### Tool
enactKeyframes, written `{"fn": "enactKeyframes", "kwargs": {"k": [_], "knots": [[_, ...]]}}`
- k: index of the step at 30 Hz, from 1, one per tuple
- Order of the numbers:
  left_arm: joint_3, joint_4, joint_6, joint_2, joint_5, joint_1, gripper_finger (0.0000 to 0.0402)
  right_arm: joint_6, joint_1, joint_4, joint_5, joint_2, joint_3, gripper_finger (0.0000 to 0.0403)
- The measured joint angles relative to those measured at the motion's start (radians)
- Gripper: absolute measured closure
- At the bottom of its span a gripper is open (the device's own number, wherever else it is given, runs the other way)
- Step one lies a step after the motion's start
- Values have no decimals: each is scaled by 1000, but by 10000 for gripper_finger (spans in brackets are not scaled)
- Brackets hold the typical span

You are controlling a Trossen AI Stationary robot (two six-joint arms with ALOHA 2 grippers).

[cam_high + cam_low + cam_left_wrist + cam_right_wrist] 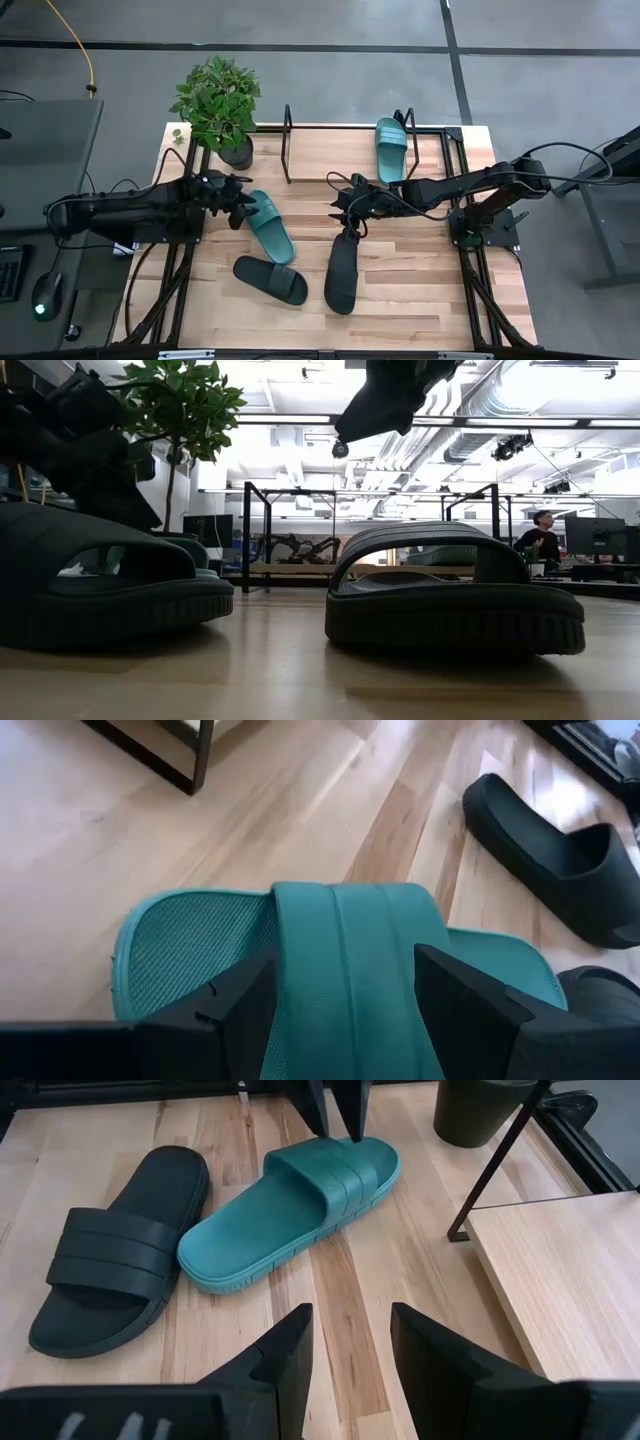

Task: Pick and place slides into the shelf
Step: Put the green slipper on the shelf

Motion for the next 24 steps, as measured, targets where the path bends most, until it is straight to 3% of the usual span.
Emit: {"fn": "enactKeyframes", "kwargs": {"k": [6, 24], "knots": [[0, -1, 0, 56, -42, 1, 186, 0, 0, 3, 0, 0, 0, 276], [0, 208, 0, 315, 53, 0, 186, 0, 0, 5, 0, 0, 0, 276]]}}
